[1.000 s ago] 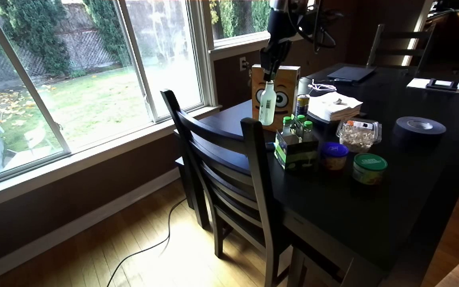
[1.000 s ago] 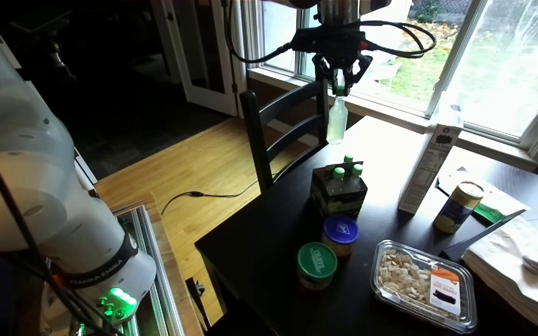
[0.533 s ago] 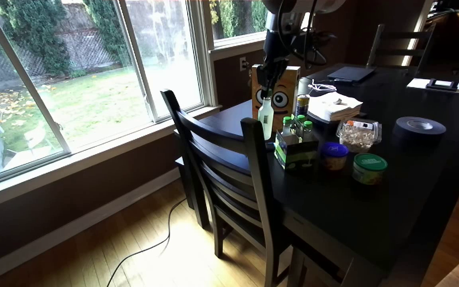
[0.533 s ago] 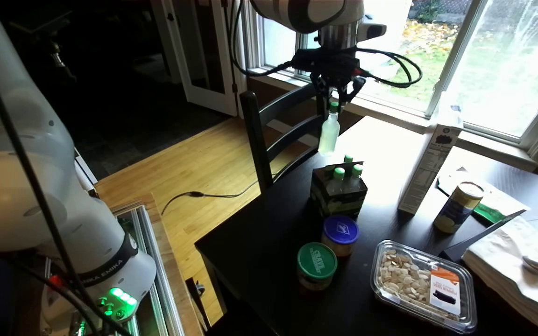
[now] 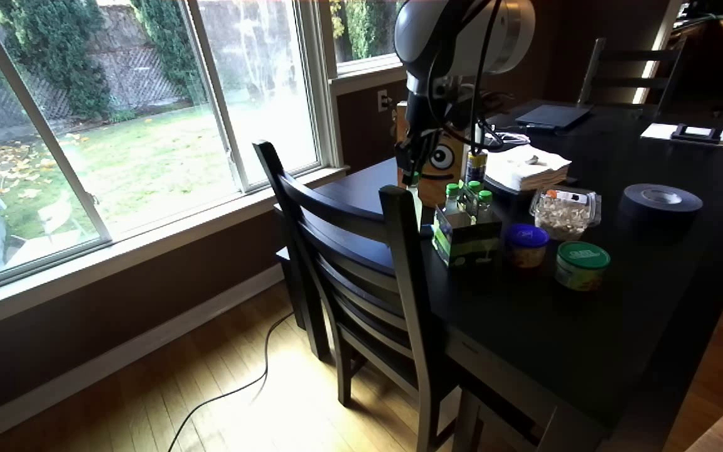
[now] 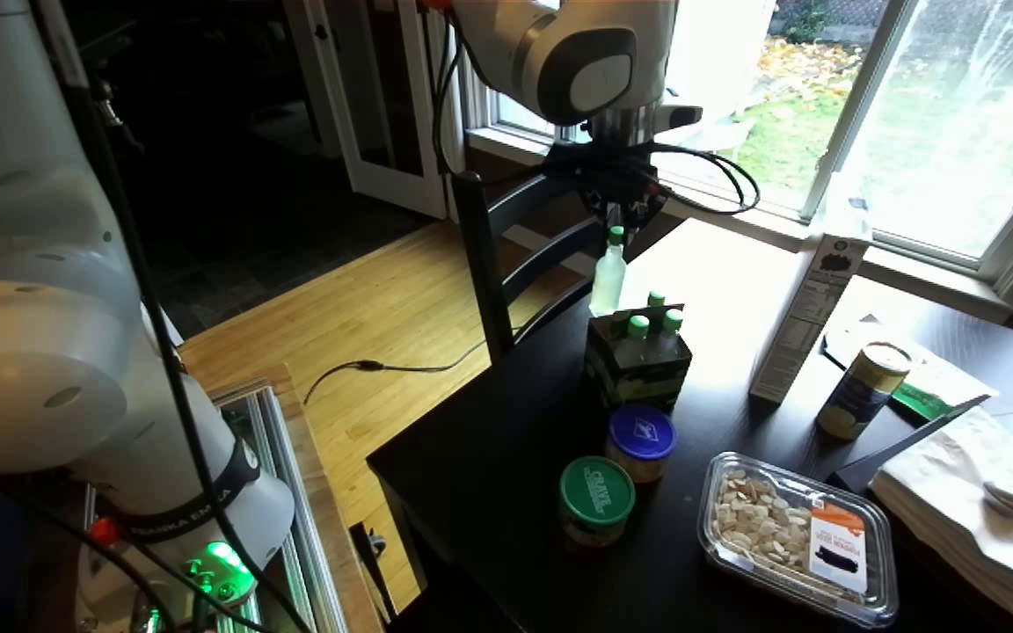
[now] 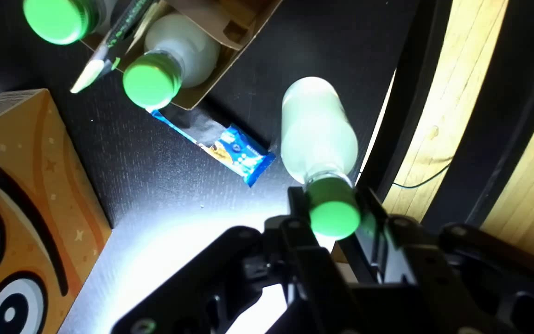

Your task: Pick up the bottle from the box and put it on the table

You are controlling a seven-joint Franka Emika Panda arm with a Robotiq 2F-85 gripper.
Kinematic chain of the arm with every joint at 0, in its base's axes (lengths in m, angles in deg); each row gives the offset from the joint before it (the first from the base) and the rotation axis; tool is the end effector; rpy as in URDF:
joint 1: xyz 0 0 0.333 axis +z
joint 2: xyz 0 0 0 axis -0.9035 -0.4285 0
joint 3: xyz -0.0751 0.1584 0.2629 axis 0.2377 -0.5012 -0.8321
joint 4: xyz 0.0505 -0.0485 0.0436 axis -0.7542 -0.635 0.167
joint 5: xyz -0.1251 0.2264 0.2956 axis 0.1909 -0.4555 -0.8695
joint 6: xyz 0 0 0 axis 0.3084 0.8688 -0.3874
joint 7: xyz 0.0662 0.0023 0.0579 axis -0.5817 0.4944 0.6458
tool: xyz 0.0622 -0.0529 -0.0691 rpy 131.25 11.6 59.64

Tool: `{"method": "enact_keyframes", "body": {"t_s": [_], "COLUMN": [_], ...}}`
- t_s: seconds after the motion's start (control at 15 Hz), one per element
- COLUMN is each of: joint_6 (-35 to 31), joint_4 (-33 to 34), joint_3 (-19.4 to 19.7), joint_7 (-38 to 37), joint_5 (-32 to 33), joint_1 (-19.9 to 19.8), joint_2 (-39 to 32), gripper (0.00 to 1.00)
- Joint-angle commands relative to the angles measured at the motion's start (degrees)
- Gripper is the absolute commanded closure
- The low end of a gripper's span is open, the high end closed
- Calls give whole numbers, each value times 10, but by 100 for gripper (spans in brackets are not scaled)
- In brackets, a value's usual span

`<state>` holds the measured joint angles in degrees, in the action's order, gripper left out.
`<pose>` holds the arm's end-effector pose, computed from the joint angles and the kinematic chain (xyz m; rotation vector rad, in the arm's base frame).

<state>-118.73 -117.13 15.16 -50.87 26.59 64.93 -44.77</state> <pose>0.5885 0.0260 0.3427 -3.0344 -0.6030 -0.3478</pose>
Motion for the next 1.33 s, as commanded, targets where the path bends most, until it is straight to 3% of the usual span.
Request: {"method": "enact_keyframes", "body": {"t_s": [0.0, 0.6, 1.07, 1.27], "joint_6": [-45, -111, -120, -111], "joint_4": [-12, -38, -46, -46], "joint_3": [-10, -14, -12, -13], "joint_7": [-13, -19, -26, -28], "joint_5": [4, 19, 35, 39], "joint_1": [-4, -6, -3, -2], "joint_2": [-15, -39, -41, -38], "gripper": [93, 93, 93, 44]}}
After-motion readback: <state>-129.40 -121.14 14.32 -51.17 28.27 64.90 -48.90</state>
